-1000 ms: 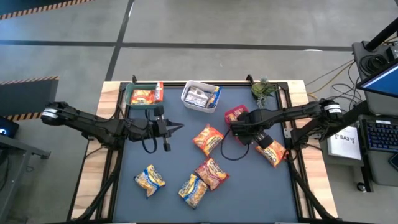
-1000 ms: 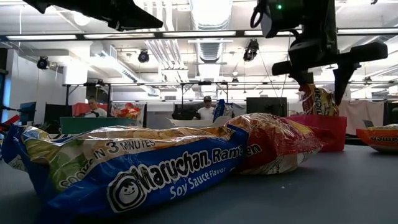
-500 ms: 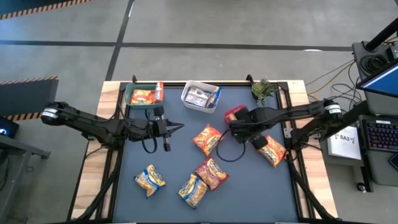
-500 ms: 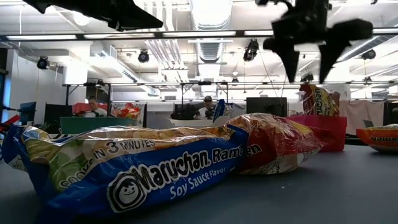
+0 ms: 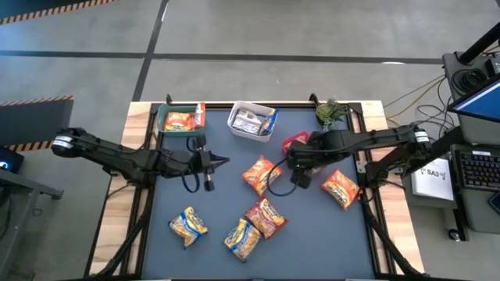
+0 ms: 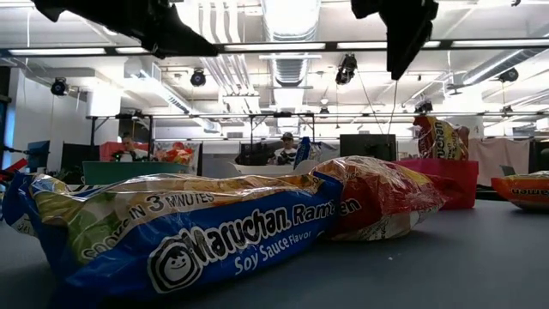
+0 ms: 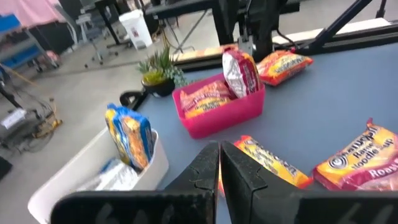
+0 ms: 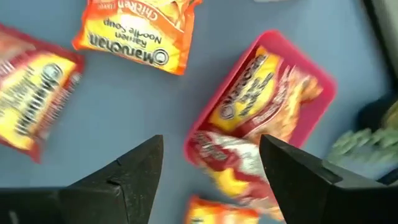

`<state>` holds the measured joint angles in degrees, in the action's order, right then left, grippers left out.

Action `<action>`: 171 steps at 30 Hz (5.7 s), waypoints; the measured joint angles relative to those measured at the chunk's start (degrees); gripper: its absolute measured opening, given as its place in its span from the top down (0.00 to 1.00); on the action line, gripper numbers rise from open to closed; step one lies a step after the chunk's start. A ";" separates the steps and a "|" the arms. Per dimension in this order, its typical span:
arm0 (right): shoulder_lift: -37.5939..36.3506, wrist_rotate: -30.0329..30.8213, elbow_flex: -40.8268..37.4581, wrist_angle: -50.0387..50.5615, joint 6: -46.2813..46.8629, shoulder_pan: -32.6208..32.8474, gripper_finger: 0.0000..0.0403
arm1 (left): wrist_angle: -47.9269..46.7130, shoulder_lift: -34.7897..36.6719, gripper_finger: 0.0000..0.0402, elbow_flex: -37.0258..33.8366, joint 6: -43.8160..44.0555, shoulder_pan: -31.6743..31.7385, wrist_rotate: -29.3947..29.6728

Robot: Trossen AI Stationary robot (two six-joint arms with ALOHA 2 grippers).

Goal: Sort Maruchan noodles
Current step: Put the orange noodle pack into the green bin

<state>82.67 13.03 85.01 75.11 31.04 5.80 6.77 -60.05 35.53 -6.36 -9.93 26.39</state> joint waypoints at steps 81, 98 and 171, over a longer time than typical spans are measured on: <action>-25.62 8.20 -47.62 -91.17 -39.08 16.53 0.46 | 2.75 -42.14 0.73 8.76 16.34 1.16 -1.20; -25.62 6.46 -48.52 -93.22 -39.38 16.48 0.46 | -28.80 -39.96 1.00 12.69 18.17 0.60 6.79; 23.25 3.98 -4.05 -51.65 -18.01 -7.24 0.98 | -17.43 1.15 1.00 -4.24 18.92 -4.79 3.33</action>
<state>105.93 17.01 80.96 23.46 13.04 -1.44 -10.66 -58.90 31.29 12.56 -14.73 29.72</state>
